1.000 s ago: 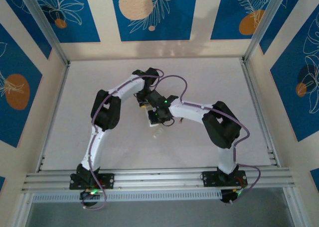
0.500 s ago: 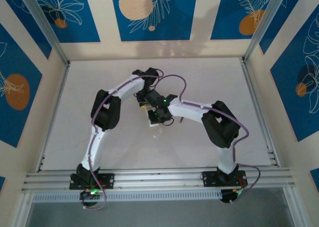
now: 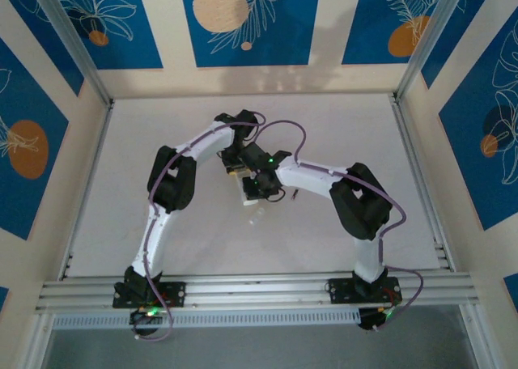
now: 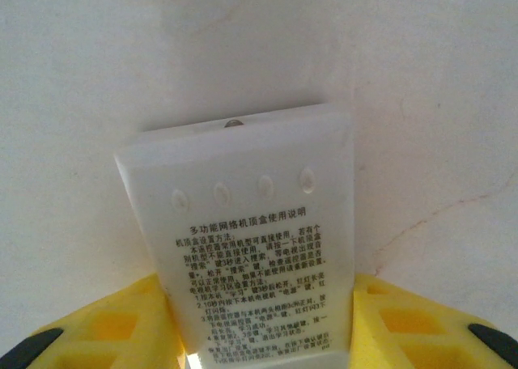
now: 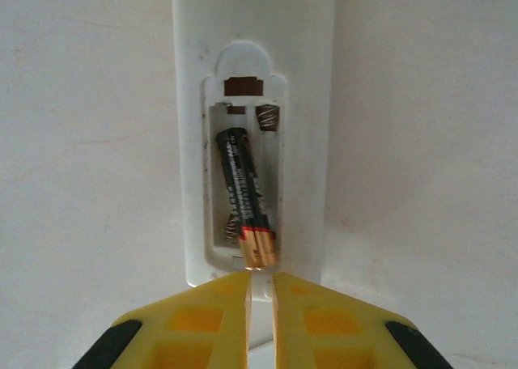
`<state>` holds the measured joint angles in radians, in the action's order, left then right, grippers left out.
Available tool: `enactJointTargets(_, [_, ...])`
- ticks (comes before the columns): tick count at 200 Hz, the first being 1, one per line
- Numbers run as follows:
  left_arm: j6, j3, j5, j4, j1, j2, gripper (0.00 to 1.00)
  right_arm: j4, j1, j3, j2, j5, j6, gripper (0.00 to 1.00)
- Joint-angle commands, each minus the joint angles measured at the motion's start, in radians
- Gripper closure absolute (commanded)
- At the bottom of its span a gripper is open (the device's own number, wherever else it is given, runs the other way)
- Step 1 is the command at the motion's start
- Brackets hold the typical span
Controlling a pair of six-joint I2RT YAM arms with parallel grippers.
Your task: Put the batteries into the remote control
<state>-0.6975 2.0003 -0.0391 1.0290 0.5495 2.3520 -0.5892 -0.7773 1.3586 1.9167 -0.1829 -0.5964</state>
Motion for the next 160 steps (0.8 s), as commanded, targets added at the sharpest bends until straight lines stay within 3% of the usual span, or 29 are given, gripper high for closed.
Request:
enactJointTargets(1, [0.032,0.015,-0.004,0.052,0.01,-0.006,0.58,0.027,0.025,-0.014,-0.063,-0.01,-0.018,0.84])
enactJointTargets(51, [0.033,0.015,-0.014,0.045,0.005,-0.016,0.58,0.073,0.022,-0.018,-0.1,0.01,-0.029,0.81])
enactJointTargets(160, [0.033,0.012,-0.035,0.039,-0.002,-0.017,0.56,0.193,-0.016,-0.051,0.017,0.033,0.079,0.76])
